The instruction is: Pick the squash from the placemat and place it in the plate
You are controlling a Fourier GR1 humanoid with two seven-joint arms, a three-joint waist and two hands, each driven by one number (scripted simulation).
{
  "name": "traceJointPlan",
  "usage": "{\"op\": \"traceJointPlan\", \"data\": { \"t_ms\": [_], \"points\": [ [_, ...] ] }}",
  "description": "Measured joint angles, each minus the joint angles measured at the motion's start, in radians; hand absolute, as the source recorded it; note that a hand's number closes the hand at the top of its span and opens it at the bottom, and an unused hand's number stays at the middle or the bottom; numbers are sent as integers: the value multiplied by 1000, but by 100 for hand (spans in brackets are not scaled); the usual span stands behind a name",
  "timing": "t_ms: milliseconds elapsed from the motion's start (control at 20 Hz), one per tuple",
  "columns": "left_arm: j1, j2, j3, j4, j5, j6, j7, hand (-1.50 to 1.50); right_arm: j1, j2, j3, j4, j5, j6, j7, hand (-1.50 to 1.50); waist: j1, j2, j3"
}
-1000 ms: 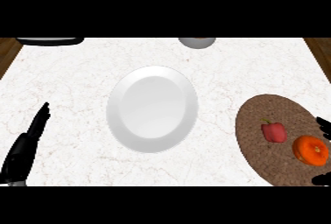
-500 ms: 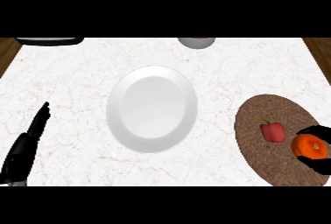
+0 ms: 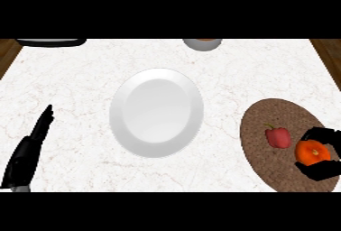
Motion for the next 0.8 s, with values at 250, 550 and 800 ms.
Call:
{"op": "traceJointPlan", "data": {
  "t_ms": [250,550,800],
  "points": [
    [10,-1,5,-14,2,-2,4,0,29,56,123,-158,233,-135,223,150,-1,-1,1],
    [7,-3,13,-12,-2,-3,8,0,103,92,178,-383,420,-248,368,150,-9,2,8],
    [23,-5,14,-17,-7,-6,0,0,125,99,220,-614,549,-285,446,150,-11,1,9]
  ]
}}
